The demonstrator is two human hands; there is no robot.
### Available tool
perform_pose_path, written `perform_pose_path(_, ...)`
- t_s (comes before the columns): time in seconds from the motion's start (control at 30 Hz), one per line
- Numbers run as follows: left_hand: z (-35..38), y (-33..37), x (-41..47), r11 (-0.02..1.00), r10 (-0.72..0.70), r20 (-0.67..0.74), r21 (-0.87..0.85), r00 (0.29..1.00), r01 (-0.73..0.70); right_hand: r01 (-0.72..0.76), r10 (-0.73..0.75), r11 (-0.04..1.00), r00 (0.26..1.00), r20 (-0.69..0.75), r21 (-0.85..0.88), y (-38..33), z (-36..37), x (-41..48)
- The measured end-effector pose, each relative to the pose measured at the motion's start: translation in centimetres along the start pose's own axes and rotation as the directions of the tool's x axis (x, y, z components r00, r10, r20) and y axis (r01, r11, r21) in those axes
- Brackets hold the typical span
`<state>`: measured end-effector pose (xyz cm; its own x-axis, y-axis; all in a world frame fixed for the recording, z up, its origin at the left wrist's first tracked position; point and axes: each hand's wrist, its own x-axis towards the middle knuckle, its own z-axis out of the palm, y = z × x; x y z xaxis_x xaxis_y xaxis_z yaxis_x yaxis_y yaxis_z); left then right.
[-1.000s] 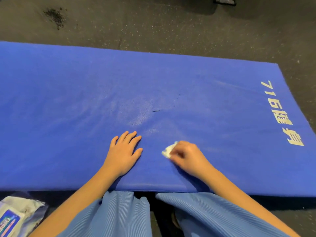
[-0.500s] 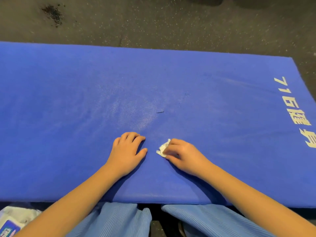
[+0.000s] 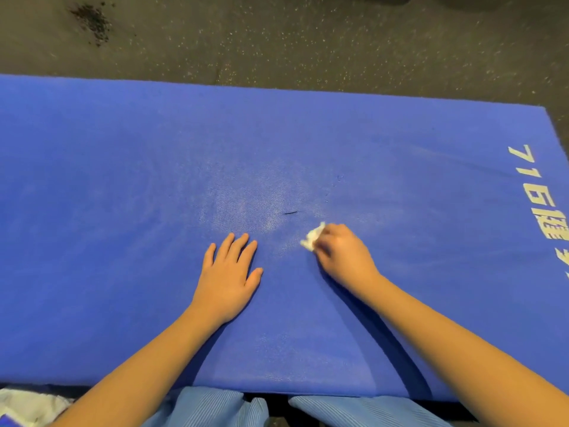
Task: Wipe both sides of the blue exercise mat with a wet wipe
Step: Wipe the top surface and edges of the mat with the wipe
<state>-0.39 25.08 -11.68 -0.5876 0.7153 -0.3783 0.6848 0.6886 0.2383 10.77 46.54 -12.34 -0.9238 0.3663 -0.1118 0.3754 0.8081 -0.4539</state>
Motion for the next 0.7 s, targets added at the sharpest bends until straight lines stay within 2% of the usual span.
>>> perform_pose_path(0.07, 0.1, -0.1, 0.1, 1.0, -0.001, -0.015, -0.014, 1.0, 0.001, -0.217, 0.217, 0.976, 0.972, -0.09, 0.012, 0.5, 0.1, 1.9)
perform_pose_path(0.1, 0.2, -0.1, 0.1, 1.0, -0.001, -0.021, -0.024, 1.0, 0.001, -0.24, 0.242, 0.97, 0.968, -0.074, 0.037, -0.1, 0.3, 2.2)
perform_pose_path(0.13, 0.3, -0.1, 0.1, 1.0, -0.002, -0.021, -0.028, 1.0, 0.001, -0.172, 0.174, 0.982, 0.984, -0.02, 0.08, -1.1, 0.6, 2.0)
perform_pose_path(0.17, 0.4, -0.1, 0.1, 1.0, 0.0, -0.015, -0.023, 1.0, 0.0, -0.042, 0.034, 0.99, 0.998, 0.058, 0.132, -2.1, 0.7, 1.3)
perform_pose_path(0.23, 0.6, -0.2, 0.1, 1.0, -0.002, -0.008, -0.012, 1.0, 0.001, 0.204, -0.244, 0.959, 0.948, 0.204, 0.197, -3.0, 0.5, 0.2)
perform_pose_path(0.27, 0.5, -0.2, 0.2, 1.0, -0.002, -0.007, -0.013, 1.0, 0.002, 0.24, -0.283, 0.951, 0.93, 0.236, 0.197, -2.5, 0.2, 0.7)
perform_pose_path(0.3, 0.5, -0.2, 0.3, 1.0, -0.004, -0.006, -0.018, 1.0, 0.003, 0.22, -0.254, 0.96, 0.945, 0.208, 0.171, -1.7, 0.0, 1.9)
perform_pose_path(0.37, 0.5, -0.2, 0.3, 1.0, -0.003, -0.009, -0.03, 1.0, 0.003, 0.026, -0.031, 0.993, 0.999, 0.043, 0.118, 0.5, -0.1, 4.7)
perform_pose_path(0.43, 0.6, -0.3, 0.3, 0.999, 0.002, -0.017, -0.044, 1.0, -0.003, -0.183, 0.203, 0.97, 0.972, -0.117, 0.162, 1.6, 0.3, 6.6)
perform_pose_path(0.47, 0.5, -0.3, 0.3, 0.998, 0.007, -0.018, -0.057, 1.0, -0.008, -0.189, 0.211, 0.969, 0.968, -0.139, 0.158, 1.2, 0.7, 6.7)
perform_pose_path(0.5, 0.3, -0.4, 0.4, 0.997, 0.015, -0.024, -0.074, 1.0, -0.017, -0.109, 0.129, 0.983, 0.983, -0.133, 0.148, 0.4, 1.4, 6.5)
perform_pose_path(0.53, 0.0, -0.5, 0.8, 0.995, 0.026, -0.031, -0.097, 0.999, -0.029, 0.036, -0.023, 0.989, 0.996, -0.091, 0.146, -0.8, 1.8, 5.7)
perform_pose_path(0.6, -1.0, -0.7, 2.1, 0.991, 0.039, -0.031, -0.13, 0.999, -0.043, 0.33, -0.342, 0.931, 0.938, 0.054, 0.155, -1.7, 2.0, 4.3)
perform_pose_path(0.63, -1.4, -0.9, 3.0, 0.991, 0.035, -0.015, -0.127, 0.999, -0.036, 0.394, -0.411, 0.907, 0.906, 0.104, 0.147, -1.2, 1.7, 4.6)
perform_pose_path(0.7, -1.8, -1.1, 4.4, 0.997, 0.015, 0.05, -0.082, 0.999, -0.011, 0.345, -0.35, 0.935, 0.934, 0.063, 0.079, 0.2, 0.8, 6.4)
